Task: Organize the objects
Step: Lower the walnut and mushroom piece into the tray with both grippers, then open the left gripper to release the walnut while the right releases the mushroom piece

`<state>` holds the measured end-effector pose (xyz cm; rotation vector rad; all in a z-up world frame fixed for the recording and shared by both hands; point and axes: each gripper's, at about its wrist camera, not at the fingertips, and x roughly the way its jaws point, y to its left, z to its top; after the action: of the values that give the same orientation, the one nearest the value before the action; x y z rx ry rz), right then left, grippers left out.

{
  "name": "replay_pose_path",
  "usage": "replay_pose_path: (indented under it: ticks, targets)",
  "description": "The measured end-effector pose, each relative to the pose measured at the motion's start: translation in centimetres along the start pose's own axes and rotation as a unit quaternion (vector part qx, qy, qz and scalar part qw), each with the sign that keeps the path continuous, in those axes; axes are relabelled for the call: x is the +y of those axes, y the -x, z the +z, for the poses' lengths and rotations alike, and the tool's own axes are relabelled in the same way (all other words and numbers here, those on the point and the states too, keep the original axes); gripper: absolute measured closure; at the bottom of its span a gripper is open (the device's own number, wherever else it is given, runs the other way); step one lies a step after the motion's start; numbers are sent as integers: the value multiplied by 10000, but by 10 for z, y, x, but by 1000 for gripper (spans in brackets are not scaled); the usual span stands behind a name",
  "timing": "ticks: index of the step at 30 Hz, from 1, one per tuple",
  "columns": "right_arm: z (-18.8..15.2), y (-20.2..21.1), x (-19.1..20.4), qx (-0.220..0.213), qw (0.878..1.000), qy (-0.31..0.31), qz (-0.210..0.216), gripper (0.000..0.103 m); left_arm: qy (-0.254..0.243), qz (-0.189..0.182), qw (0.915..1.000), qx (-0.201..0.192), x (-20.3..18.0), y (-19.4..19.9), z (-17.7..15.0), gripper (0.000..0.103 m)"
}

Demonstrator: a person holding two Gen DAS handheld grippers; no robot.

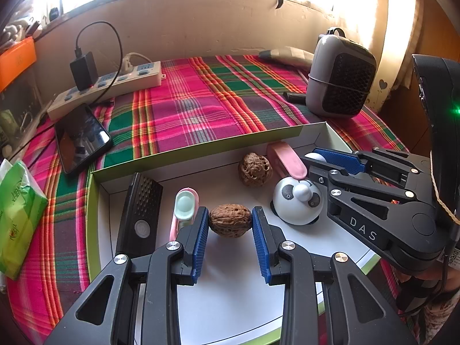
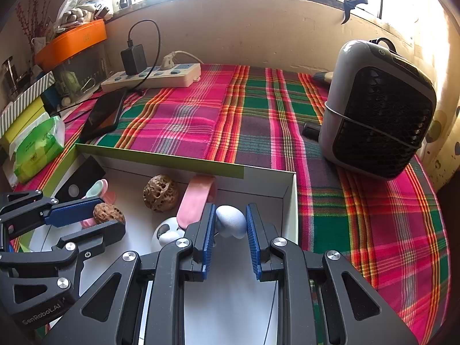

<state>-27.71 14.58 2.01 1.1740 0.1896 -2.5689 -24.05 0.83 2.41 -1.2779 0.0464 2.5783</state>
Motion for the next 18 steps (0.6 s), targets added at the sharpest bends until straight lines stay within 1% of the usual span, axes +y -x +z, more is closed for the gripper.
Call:
replay_pose_path:
  ticks: [7, 11, 16, 18]
  targets:
    - [0, 0, 0, 5, 10000, -31, 3, 80, 3, -1, 10000, 4, 0, 0, -1, 74]
    - [0, 0, 0, -11, 10000, -49, -2, 78, 6, -6, 10000, 5, 1, 0, -1, 74]
    - [0, 3, 1, -50, 10000, -56, -35, 67, 46, -24, 10000, -28, 2, 2, -2, 74]
    - [0, 4, 0, -58, 9999, -81, -51, 66, 45, -8, 10000, -44, 3, 4, -3, 74]
